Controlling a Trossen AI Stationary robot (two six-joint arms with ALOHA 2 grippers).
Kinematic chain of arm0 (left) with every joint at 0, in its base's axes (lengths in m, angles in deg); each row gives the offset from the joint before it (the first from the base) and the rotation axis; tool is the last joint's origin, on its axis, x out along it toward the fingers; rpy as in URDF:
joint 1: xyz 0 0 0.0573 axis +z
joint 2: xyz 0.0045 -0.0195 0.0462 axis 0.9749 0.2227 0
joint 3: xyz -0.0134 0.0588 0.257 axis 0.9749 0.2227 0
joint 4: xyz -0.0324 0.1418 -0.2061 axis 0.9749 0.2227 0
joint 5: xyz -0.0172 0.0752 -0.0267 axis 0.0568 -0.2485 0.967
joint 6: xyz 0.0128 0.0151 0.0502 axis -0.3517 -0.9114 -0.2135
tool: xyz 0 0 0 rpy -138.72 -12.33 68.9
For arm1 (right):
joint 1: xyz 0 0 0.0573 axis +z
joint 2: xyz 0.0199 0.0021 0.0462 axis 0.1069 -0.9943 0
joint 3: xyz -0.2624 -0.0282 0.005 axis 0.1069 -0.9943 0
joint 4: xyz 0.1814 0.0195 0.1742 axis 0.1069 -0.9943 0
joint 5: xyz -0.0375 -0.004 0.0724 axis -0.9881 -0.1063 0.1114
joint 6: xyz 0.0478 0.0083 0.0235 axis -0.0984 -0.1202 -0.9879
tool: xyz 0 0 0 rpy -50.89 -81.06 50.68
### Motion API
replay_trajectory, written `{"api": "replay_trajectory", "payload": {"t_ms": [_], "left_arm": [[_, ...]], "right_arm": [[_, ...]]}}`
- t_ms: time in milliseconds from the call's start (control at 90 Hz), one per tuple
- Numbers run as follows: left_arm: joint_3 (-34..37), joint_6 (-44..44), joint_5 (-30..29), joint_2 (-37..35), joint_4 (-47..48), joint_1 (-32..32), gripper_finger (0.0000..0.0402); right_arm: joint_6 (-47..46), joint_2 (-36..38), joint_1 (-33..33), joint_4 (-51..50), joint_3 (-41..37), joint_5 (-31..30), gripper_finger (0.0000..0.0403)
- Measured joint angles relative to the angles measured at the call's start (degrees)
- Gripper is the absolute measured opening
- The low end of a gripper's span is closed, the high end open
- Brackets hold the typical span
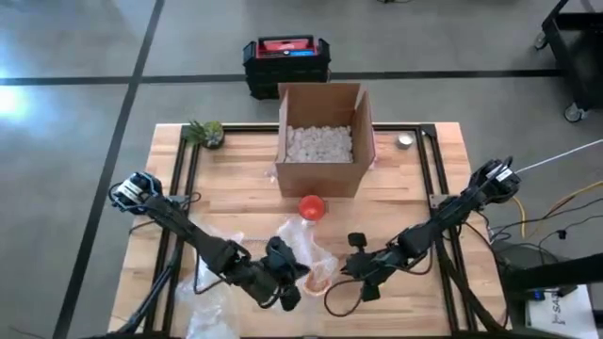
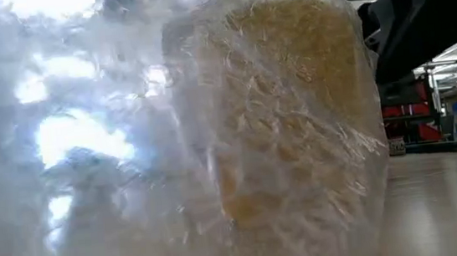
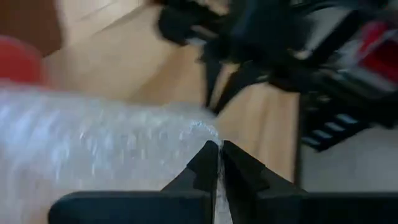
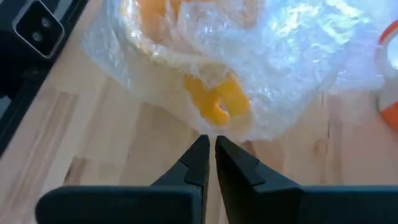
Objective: Wrap mug
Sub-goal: Wrap the yellow mug with the transparent bubble wrap
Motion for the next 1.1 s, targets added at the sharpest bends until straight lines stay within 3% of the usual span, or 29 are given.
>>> {"api": "replay_trajectory", "payload": {"t_ms": [133, 244, 356, 633, 889, 1100], "left_arm": [[4.68, -0.03, 0.55, 0.15, -7.59, 0.51, 0.0001], [7.82, -0.12, 1.38, 2.16, -15.42, 1.53, 0.0001], [8.29, -0.35, 6.20, 6.06, -20.89, 3.24, 0.0001], [3.84, -3.60, 9.45, 11.21, -19.49, 4.23, 0.0001], [3.50, -5.93, 10.15, 10.82, -16.46, 4.18, 0.0001], [3.50, -6.89, 12.57, 9.71, -13.42, 4.19, 0.0001]], "right_arm": [[0.39, 0.11, -0.24, -1.70, 1.35, 0.01, 0.0014], [1.62, 1.23, -0.53, -9.70, 5.20, -0.05, 0.0014], [2.57, 1.66, -0.71, -18.13, 10.03, -0.13, 0.0014], [9.74, -1.12, -1.05, -14.62, 17.75, -1.60, 0.0014], [12.25, -9.24, -3.63, -9.88, 18.36, -1.53, 0.0014], [10.87, -11.50, -3.42, -9.36, 18.52, -1.55, 0.0014]]}}
